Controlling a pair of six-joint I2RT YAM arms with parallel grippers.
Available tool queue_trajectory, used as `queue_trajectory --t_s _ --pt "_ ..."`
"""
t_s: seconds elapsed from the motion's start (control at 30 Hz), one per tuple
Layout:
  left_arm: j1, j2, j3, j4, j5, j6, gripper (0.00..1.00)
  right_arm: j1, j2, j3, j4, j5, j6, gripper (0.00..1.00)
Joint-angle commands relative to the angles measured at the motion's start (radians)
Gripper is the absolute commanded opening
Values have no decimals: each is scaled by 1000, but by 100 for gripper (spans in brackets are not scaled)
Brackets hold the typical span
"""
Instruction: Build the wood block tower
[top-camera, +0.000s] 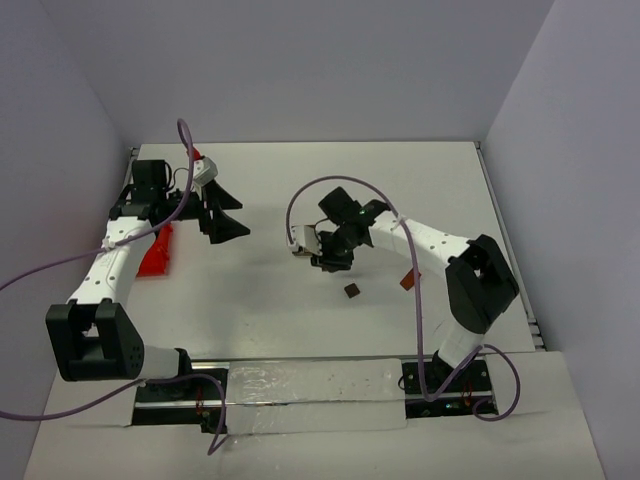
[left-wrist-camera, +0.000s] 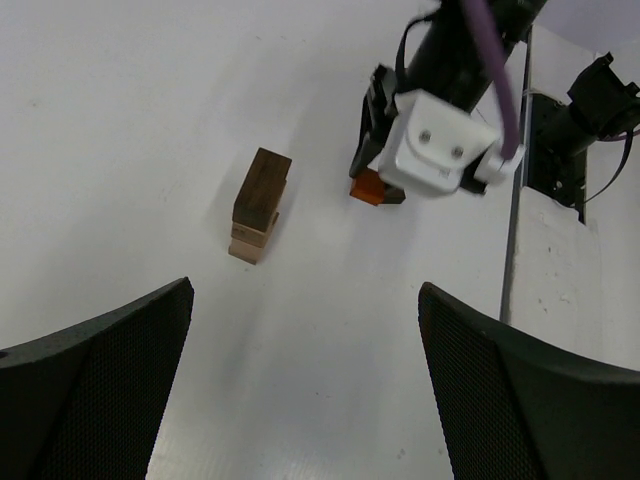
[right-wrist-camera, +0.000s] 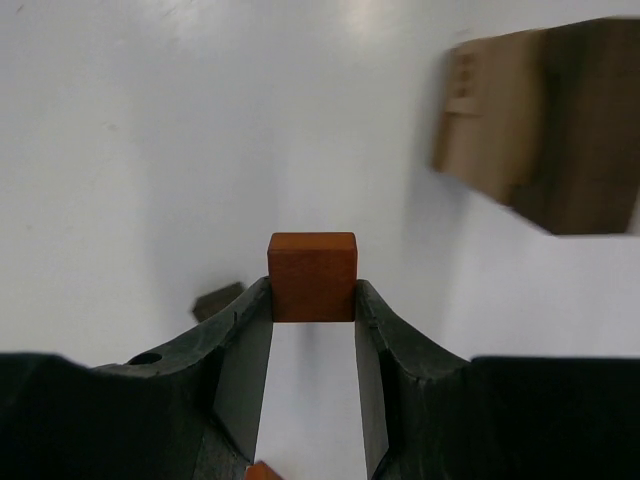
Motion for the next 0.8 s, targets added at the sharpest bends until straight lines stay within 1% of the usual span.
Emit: queue_trajectory --t_s 0.0,0.1,0.17,0.3,0.43,0.57,0.77 --pt "7 44 98 -59 36 44 99 -51 2 189 -136 -30 -45 17" --pt "7 42 71 24 -3 -52 99 -72 49 281 -144 -30 -29 17" --pt "7 40 60 76 -25 -82 99 -77 87 340 -146 -32 -15 17" --pt "7 49 59 93 -62 -98 99 -77 143 427 -163 -35 -6 17" --pt "7 66 68 109 -67 -121 99 -79 199 510 -207 -38 -15 18" --pt "7 65 59 162 -59 -163 99 -78 233 550 -241 -45 -23 18" --pt "7 69 56 158 -56 -154 99 -76 254 574 -255 -58 -20 18"
